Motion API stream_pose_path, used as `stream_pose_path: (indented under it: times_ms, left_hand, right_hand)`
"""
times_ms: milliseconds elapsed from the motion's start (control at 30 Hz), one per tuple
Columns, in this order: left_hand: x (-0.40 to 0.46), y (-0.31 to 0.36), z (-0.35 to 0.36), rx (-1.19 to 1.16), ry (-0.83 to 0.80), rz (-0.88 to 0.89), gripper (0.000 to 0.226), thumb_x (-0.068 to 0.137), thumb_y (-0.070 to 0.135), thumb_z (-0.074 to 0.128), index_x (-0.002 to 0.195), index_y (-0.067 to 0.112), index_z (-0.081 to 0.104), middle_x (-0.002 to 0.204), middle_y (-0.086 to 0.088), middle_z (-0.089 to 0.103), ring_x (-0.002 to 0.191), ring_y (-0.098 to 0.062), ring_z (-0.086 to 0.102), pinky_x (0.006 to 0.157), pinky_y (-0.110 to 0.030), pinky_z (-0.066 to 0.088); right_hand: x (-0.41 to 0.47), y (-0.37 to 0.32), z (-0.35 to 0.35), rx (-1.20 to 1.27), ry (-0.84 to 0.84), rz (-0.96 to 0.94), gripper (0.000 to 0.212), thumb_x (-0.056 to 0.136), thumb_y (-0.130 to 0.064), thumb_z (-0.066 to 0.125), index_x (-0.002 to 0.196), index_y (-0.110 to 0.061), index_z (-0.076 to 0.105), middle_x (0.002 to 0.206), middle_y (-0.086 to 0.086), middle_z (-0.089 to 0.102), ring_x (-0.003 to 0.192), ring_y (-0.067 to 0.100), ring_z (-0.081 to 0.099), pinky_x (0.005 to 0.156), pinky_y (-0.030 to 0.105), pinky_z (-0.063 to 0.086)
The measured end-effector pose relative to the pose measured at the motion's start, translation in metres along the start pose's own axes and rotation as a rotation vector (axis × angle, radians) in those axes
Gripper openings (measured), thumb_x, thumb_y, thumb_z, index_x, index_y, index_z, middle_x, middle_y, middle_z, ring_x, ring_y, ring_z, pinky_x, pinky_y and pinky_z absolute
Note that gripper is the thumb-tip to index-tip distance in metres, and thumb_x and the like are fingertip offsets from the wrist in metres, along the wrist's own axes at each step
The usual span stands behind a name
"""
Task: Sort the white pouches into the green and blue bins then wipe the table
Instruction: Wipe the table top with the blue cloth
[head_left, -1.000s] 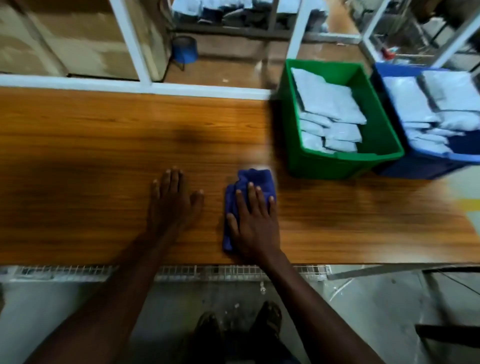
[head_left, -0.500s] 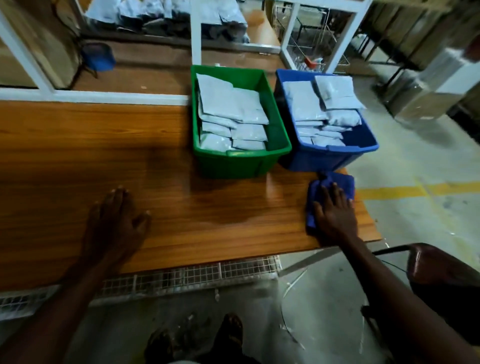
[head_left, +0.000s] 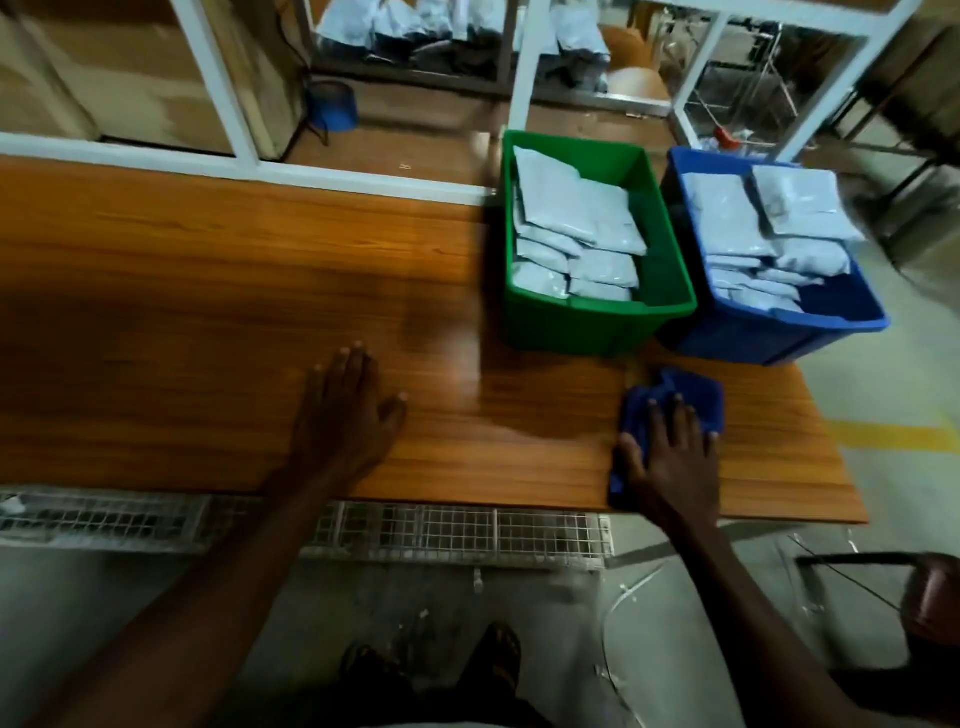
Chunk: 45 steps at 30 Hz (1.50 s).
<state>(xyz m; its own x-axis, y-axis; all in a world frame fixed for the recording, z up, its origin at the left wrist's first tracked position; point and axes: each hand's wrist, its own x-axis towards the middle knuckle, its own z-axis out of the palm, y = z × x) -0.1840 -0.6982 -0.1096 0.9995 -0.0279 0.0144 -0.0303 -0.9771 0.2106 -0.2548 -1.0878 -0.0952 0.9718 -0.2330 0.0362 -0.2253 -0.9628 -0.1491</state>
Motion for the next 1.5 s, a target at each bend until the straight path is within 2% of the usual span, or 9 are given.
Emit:
stream_pose_path:
  times_ms: [200, 333, 400, 533, 700, 900, 1100, 1333, 1500]
  left_hand:
    - [-0.024, -0.016, -0.009, -0.005, -0.017, 0.024, 0.077, 0.097, 0.059, 0.022, 0.156, 0.011, 0.015, 0.165, -0.011, 0.01, 0.152, -0.026, 0.005, 0.122, -0.051, 0.003]
    - [-0.04, -0.075, -0.018, -0.037, 0.046, -0.124, 0.079, 0.093, 0.058, 0.028, 0.149, 0.003, 0.036, 0.157, -0.017, 0.033, 0.147, -0.032, 0.028, 0.119, -0.056, 0.017]
    - [-0.044, -0.118, -0.024, -0.05, 0.055, -0.206, 0.081, 0.092, 0.06, 0.029, 0.147, 0.001, 0.04, 0.155, -0.018, 0.037, 0.145, -0.034, 0.032, 0.118, -0.058, 0.018]
    - [-0.048, -0.198, -0.042, -0.057, 0.072, -0.31, 0.085, 0.093, 0.063, 0.025, 0.15, 0.001, 0.034, 0.157, -0.019, 0.031, 0.147, -0.034, 0.027, 0.119, -0.055, 0.016]
    - [-0.046, -0.271, -0.066, -0.047, 0.086, -0.448, 0.087, 0.09, 0.063, 0.016, 0.156, 0.006, 0.019, 0.164, -0.014, 0.014, 0.152, -0.027, 0.008, 0.122, -0.047, 0.003]
    - [-0.037, -0.368, -0.08, -0.048, 0.09, -0.547, 0.085, 0.094, 0.065, 0.014, 0.157, 0.007, 0.01, 0.165, -0.013, 0.005, 0.153, -0.026, 0.001, 0.122, -0.048, -0.001]
    - [-0.016, -0.496, -0.107, -0.032, 0.094, -0.671, 0.086, 0.094, 0.065, 0.011, 0.157, 0.008, 0.007, 0.166, -0.011, 0.003, 0.153, -0.025, 0.0, 0.122, -0.049, 0.001]
    - [-0.009, -0.648, -0.142, -0.044, 0.106, -0.823, 0.081, 0.098, 0.061, 0.017, 0.157, 0.007, 0.007, 0.166, -0.011, 0.003, 0.153, -0.026, -0.001, 0.123, -0.047, 0.0]
    - [-0.018, -0.75, -0.166, -0.052, 0.12, -0.9, 0.081, 0.099, 0.062, 0.017, 0.157, 0.007, 0.006, 0.166, -0.011, 0.002, 0.153, -0.025, -0.002, 0.123, -0.047, 0.0]
  right_hand:
    - [-0.043, -0.16, 0.031, 0.033, -0.043, -0.379, 0.073, 0.097, -0.064, 0.024, 0.156, -0.021, 0.033, 0.166, 0.01, 0.018, 0.154, 0.027, 0.015, 0.123, 0.052, 0.012]
    - [-0.059, -0.242, 0.049, -0.001, -0.073, -0.578, 0.077, 0.098, -0.069, 0.021, 0.158, -0.022, 0.023, 0.168, 0.008, 0.008, 0.156, 0.024, 0.003, 0.123, 0.054, 0.009]
    - [-0.064, -0.275, 0.055, -0.029, -0.083, -0.656, 0.077, 0.099, -0.07, 0.018, 0.159, -0.021, 0.021, 0.168, 0.008, 0.008, 0.156, 0.024, 0.002, 0.123, 0.055, 0.01]
    - [-0.064, -0.333, 0.066, -0.072, -0.112, -0.791, 0.075, 0.101, -0.068, 0.019, 0.159, -0.021, 0.021, 0.168, 0.007, 0.008, 0.156, 0.024, 0.001, 0.123, 0.056, 0.013]
    - [-0.068, -0.419, 0.074, -0.065, -0.123, -0.956, 0.072, 0.102, -0.062, 0.018, 0.155, -0.016, 0.034, 0.164, 0.01, 0.023, 0.153, 0.029, 0.017, 0.119, 0.058, 0.024]
    - [-0.074, -0.534, 0.093, 0.027, -0.121, -1.111, 0.068, 0.103, -0.055, 0.031, 0.157, -0.013, 0.03, 0.165, 0.007, 0.022, 0.154, 0.023, 0.014, 0.121, 0.057, 0.018]
    - [-0.071, -0.671, 0.115, 0.111, -0.132, -1.195, 0.066, 0.103, -0.058, 0.022, 0.157, -0.02, 0.029, 0.168, 0.004, 0.012, 0.156, 0.022, -0.002, 0.123, 0.054, 0.01]
    - [-0.062, -0.832, 0.141, 0.224, -0.127, -1.361, 0.064, 0.098, -0.049, 0.041, 0.15, -0.013, 0.044, 0.162, 0.013, 0.031, 0.15, 0.032, 0.026, 0.116, 0.061, 0.026]
    - [-0.077, -0.938, 0.154, 0.241, -0.166, -1.468, 0.066, 0.097, -0.051, 0.039, 0.152, -0.015, 0.042, 0.162, 0.01, 0.031, 0.15, 0.03, 0.027, 0.118, 0.06, 0.022]
